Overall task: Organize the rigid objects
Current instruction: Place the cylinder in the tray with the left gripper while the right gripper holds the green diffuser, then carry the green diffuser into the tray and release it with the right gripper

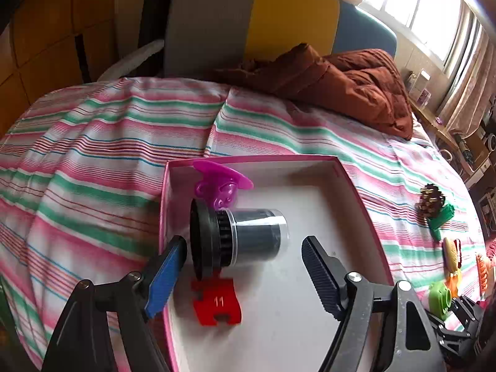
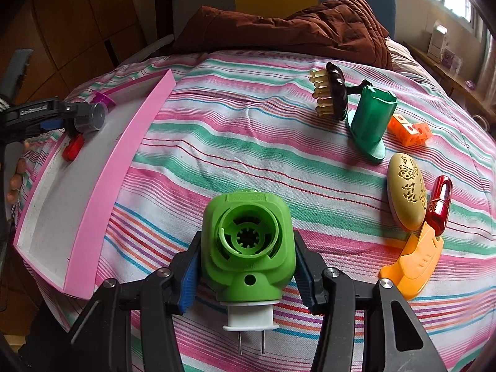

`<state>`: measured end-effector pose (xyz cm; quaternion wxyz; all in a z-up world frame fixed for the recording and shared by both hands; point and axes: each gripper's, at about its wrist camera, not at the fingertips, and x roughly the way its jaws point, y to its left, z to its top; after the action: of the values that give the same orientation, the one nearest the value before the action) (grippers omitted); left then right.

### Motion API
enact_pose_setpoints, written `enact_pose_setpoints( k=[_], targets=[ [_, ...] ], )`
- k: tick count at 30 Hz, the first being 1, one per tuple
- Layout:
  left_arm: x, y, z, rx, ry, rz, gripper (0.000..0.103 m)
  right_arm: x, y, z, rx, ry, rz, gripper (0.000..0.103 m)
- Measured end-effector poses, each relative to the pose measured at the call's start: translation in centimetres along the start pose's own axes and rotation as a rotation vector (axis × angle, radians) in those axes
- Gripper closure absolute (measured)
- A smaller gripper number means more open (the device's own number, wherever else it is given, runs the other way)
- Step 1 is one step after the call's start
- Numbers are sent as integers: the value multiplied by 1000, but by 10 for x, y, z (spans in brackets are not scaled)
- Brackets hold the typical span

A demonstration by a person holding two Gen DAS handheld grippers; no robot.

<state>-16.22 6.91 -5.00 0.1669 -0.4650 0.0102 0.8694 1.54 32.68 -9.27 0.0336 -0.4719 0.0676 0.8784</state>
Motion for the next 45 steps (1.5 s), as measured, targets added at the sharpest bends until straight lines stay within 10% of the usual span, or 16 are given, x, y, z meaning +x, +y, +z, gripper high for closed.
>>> enact_pose_setpoints(
  k=[15,45],
  targets=[
    [-94,-10,-67,33,-119,96,25,2,6,2,-1,-2,-23,50],
    [-117,25,-107,-56,-90,113,25,-2,12,10,91,33,-71,51]
  ],
)
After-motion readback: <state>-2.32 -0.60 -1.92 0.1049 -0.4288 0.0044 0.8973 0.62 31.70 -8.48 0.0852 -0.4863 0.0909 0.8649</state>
